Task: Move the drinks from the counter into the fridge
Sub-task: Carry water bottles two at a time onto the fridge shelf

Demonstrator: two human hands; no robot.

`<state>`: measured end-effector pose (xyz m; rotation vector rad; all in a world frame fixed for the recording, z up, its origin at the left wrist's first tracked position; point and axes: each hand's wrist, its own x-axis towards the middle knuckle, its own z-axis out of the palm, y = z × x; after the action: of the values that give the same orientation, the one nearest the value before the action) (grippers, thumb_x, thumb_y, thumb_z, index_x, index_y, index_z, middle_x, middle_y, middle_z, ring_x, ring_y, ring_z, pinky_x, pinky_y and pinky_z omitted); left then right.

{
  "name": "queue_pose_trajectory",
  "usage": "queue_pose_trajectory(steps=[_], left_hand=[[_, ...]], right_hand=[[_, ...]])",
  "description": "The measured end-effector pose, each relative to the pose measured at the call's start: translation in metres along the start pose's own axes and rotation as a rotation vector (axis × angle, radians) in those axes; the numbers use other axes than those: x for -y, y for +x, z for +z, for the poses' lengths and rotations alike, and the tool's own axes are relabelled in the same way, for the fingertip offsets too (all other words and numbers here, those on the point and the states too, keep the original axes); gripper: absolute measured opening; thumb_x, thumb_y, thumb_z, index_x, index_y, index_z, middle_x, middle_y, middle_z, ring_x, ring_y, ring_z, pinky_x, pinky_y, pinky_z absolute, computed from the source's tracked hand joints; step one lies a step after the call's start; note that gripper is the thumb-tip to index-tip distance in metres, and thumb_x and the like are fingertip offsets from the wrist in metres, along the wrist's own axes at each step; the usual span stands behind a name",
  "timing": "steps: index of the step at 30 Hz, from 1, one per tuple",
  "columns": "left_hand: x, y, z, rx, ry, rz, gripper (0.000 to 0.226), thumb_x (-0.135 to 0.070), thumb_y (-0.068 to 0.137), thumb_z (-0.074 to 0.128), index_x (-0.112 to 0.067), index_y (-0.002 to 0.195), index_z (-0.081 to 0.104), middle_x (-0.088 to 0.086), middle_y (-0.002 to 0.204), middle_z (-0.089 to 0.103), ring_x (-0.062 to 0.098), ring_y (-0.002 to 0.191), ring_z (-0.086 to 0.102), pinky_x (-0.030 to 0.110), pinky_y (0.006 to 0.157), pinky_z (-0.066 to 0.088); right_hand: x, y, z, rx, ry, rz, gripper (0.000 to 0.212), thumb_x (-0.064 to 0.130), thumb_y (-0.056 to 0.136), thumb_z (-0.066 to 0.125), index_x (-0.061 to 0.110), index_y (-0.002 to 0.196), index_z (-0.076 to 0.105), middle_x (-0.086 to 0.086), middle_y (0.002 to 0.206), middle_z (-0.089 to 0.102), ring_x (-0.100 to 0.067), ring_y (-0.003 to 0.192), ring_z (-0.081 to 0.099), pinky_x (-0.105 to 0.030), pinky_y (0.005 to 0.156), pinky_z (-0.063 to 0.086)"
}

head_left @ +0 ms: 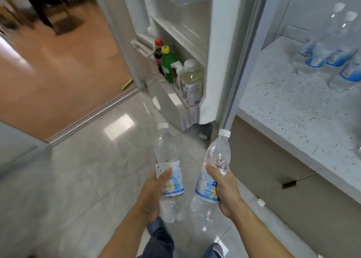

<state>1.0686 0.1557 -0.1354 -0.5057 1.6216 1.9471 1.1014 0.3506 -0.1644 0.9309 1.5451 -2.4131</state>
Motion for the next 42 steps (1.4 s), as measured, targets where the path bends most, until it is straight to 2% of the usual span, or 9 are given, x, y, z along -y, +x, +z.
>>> queue_pose_trajectory(steps=[7, 13, 16, 19, 22, 26, 30, 34, 42], left_hand=[[-0.033, 0.011, -0.091, -0.123, -0.119, 0.065, 0.052, -0.035, 0.074, 0.068, -0.01, 0.12, 0.065, 0.013, 0.1, 0.077, 0.026, 0.083, 0.075, 0.032, 0.059, 0.059], [-0.082, 0.038, -0.184, -0.136, -0.095, 0.153, 0.063, -0.045, 0.069, 0.073, -0.013, 0.122, 0.064, 0.012, 0.105, 0.076, 0.031, 0.093, 0.074, 0.034, 0.067, 0.059], [-0.114, 0.057, -0.225, -0.157, -0.066, 0.204, 0.069, -0.048, 0.065, 0.076, -0.012, 0.122, 0.064, 0.012, 0.104, 0.076, 0.032, 0.093, 0.074, 0.036, 0.069, 0.059], [-0.145, 0.076, -0.259, -0.164, -0.059, 0.224, 0.052, -0.04, 0.078, 0.074, -0.014, 0.122, 0.063, 0.01, 0.103, 0.076, 0.03, 0.092, 0.074, 0.038, 0.071, 0.06], [-0.172, 0.096, -0.285, -0.158, -0.083, 0.234, 0.034, -0.034, 0.089, 0.068, -0.018, 0.12, 0.063, 0.009, 0.103, 0.076, 0.029, 0.091, 0.074, 0.04, 0.073, 0.059], [-0.206, 0.133, -0.306, -0.144, -0.127, 0.207, 0.029, -0.032, 0.092, 0.066, -0.019, 0.118, 0.064, 0.011, 0.104, 0.076, 0.032, 0.092, 0.074, 0.039, 0.068, 0.06], [-0.243, 0.181, -0.318, -0.138, -0.11, 0.188, 0.029, -0.034, 0.091, 0.067, -0.02, 0.117, 0.065, 0.01, 0.103, 0.076, 0.03, 0.092, 0.074, 0.039, 0.07, 0.06], [-0.296, 0.238, -0.325, -0.14, -0.072, 0.187, 0.031, -0.033, 0.091, 0.068, -0.018, 0.117, 0.064, 0.012, 0.102, 0.076, 0.033, 0.092, 0.074, 0.039, 0.07, 0.06], [-0.408, 0.348, -0.315, -0.077, 0.012, 0.214, 0.028, -0.027, 0.092, 0.067, -0.016, 0.118, 0.064, 0.012, 0.103, 0.076, 0.031, 0.092, 0.074, 0.04, 0.072, 0.06]], right_hand=[[-0.017, 0.03, 0.109, 0.086, -0.148, 0.018, 0.07, 0.047, 0.063, 0.079, 0.014, 0.121, 0.057, -0.017, 0.104, 0.072, -0.035, 0.094, 0.073, -0.055, 0.088, 0.058], [-0.023, 0.063, 0.223, 0.149, -0.179, 0.003, 0.065, 0.041, 0.071, 0.08, 0.017, 0.126, 0.054, -0.015, 0.107, 0.073, -0.032, 0.095, 0.074, -0.054, 0.089, 0.058], [-0.023, 0.082, 0.276, 0.174, -0.158, -0.017, 0.05, 0.033, 0.082, 0.078, 0.017, 0.123, 0.055, -0.014, 0.104, 0.074, -0.032, 0.093, 0.074, -0.049, 0.083, 0.061], [-0.018, 0.097, 0.32, 0.162, -0.114, -0.031, 0.035, 0.029, 0.085, 0.075, 0.02, 0.115, 0.06, -0.012, 0.099, 0.076, -0.03, 0.088, 0.075, -0.043, 0.076, 0.062], [-0.01, 0.111, 0.353, 0.158, -0.085, -0.03, 0.028, 0.029, 0.084, 0.076, 0.023, 0.108, 0.065, -0.014, 0.098, 0.074, -0.031, 0.089, 0.074, -0.046, 0.078, 0.062], [0.002, 0.145, 0.387, 0.155, -0.102, -0.046, 0.017, 0.022, 0.082, 0.078, 0.033, 0.093, 0.071, -0.011, 0.093, 0.074, -0.029, 0.087, 0.074, -0.045, 0.078, 0.062], [0.016, 0.196, 0.42, 0.138, -0.099, -0.037, 0.024, 0.018, 0.086, 0.074, 0.021, 0.108, 0.064, -0.008, 0.084, 0.074, -0.025, 0.077, 0.075, -0.036, 0.064, 0.06], [0.046, 0.256, 0.461, 0.121, -0.094, -0.033, 0.033, 0.019, 0.086, 0.073, 0.017, 0.116, 0.061, -0.019, 0.1, 0.073, -0.035, 0.09, 0.074, -0.047, 0.076, 0.062], [0.129, 0.362, 0.506, 0.011, -0.076, -0.09, 0.051, 0.024, 0.078, 0.081, 0.019, 0.122, 0.056, -0.018, 0.104, 0.072, -0.03, 0.085, 0.075, -0.039, 0.066, 0.06]])
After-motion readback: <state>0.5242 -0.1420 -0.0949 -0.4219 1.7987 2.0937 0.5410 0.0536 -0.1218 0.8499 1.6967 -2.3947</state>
